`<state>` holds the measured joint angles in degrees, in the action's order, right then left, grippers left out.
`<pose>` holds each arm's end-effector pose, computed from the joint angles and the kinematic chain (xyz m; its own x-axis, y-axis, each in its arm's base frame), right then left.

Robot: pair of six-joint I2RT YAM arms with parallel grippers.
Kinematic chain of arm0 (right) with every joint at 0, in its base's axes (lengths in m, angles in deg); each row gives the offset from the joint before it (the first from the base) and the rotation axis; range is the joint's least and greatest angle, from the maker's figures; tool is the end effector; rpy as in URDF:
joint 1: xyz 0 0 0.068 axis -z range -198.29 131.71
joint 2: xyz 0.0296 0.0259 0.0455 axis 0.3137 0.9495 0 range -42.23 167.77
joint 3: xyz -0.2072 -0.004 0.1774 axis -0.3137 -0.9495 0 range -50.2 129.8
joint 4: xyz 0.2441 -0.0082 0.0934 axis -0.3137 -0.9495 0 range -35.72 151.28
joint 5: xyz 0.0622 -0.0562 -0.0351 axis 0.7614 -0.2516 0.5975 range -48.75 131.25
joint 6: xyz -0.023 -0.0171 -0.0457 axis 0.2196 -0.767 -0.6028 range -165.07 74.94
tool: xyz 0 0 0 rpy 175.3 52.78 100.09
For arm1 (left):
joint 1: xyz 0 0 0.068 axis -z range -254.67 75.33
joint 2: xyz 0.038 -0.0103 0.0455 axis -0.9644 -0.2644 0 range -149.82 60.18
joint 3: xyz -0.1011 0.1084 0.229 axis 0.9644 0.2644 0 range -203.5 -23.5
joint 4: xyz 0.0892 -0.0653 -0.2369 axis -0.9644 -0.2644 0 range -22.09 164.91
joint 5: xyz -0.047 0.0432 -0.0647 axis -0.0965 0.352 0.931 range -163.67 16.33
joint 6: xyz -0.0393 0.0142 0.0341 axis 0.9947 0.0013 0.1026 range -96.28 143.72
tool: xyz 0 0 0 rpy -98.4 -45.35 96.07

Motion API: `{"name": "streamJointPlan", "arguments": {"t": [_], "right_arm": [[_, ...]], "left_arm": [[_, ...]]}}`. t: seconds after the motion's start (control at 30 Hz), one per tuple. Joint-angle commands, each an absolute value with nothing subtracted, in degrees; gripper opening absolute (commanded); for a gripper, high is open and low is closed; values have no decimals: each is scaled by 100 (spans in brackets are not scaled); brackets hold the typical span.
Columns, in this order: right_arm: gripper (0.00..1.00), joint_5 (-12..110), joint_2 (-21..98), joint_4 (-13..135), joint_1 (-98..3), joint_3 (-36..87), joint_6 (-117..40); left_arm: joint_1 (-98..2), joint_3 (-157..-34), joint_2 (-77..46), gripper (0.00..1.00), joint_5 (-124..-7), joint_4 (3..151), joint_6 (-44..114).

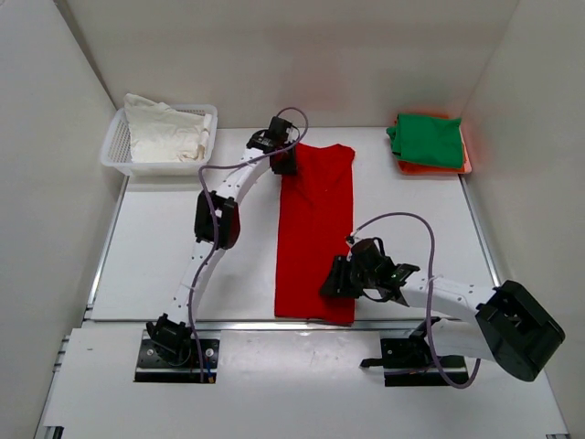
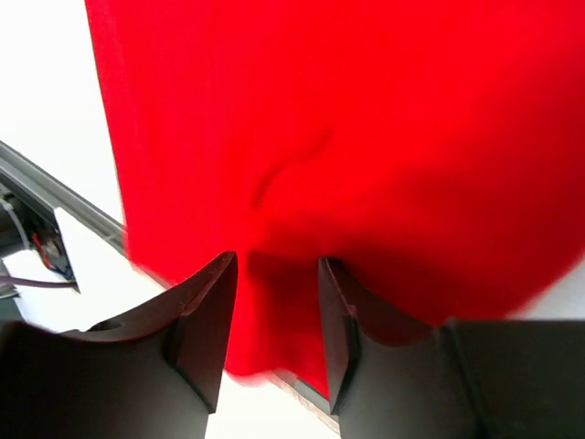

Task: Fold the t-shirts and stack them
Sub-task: Rotate the tshirt 90 degrees

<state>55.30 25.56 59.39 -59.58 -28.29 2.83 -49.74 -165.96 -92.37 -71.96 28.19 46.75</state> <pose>0.1496 0.1430 0.1434 -0.9389 0.1333 -0.3173 -0.0987 0.7790 0.6192 0.5126 -0.2395 0.1596 -0.8690 -0.0272 -0.4940 0.1045 0.9659 -0.2370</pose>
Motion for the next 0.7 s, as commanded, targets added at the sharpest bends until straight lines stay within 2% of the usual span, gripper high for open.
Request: {"name": "streamJointPlan", "arguments": {"t": [0.0, 0.07, 0.13, 0.17, 0.2, 0.27, 0.37, 0.4, 0.47, 0.6, 0.67], "right_arm": [[40, 5531, 2728, 6093, -5898, -2831, 285], [41, 5829, 2983, 6275, -5679, -2796, -21], [42, 6005, 3466, 6146, -5521, -2516, -417], [43, 6032, 3650, 6128, -5563, -2471, -541], [43, 5989, 3713, 5910, -5555, -2314, -682], [43, 5893, 3714, 5908, -5573, -2207, -937], [43, 6286, 3477, 6223, -5380, -2154, -1298], [43, 6557, 3485, 6424, -5188, -2163, -1359], [45, 6762, 3310, 6358, -5020, -2006, -1579], [59, 6508, 3117, 5891, -4905, -1383, -2107], [64, 6026, 2907, 5768, -4948, -1119, -2116]], "left_arm": [[-5303, -18422, -10257, 39, -7271, 1646, 4709], [-5436, -17893, -10102, 41, -7060, 2101, 4895], [-5577, -16464, -9559, 41, -7120, 3048, 4956], [-5595, -16196, -9460, 42, -7078, 3174, 5000], [-5682, -16219, -9477, 42, -7042, 3184, 5035], [-5753, -17084, -9740, 42, -7164, 2756, 5018], [-5894, -18517, -10092, 43, -6606, 2367, 5036], [-5937, -18592, -9979, 44, -6324, 2367, 5053], [-5859, -18154, -9086, 47, -5981, 2656, 4949], [-5525, -17452, -7564, 56, -5768, 2639, 4711], [-5236, -15817, -6224, 60, -5820, 2630, 4684]]}}
